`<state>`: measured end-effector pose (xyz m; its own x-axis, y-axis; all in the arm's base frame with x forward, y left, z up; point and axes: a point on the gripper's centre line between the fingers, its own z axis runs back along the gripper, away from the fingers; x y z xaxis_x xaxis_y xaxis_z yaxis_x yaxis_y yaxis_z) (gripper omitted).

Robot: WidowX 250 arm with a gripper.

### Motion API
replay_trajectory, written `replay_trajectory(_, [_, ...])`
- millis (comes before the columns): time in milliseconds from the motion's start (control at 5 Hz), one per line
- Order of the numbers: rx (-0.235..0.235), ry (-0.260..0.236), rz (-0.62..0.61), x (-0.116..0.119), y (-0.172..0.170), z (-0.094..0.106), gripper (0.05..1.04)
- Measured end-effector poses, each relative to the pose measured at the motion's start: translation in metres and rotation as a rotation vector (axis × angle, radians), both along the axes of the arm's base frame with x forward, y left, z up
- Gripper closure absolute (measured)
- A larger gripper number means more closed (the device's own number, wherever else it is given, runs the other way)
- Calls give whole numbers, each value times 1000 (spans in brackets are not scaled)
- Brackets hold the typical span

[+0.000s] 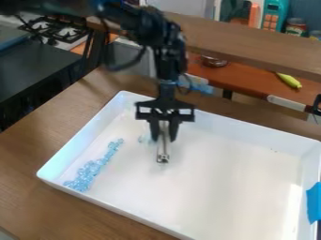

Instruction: Sweep into pile

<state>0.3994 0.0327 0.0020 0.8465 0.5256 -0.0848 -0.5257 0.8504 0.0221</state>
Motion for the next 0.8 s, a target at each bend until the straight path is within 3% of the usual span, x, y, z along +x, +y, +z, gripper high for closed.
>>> replay_trajectory(200, [5, -11, 23, -11, 24, 11, 705])
replay_trajectory(400, [47, -24, -20, -30, 38, 13, 705])
replay_trajectory(600, [21, -46, -63, -40, 32, 20, 705])
replay_trajectory(800, [-49, -84, -77, -36, 9, 37, 705])
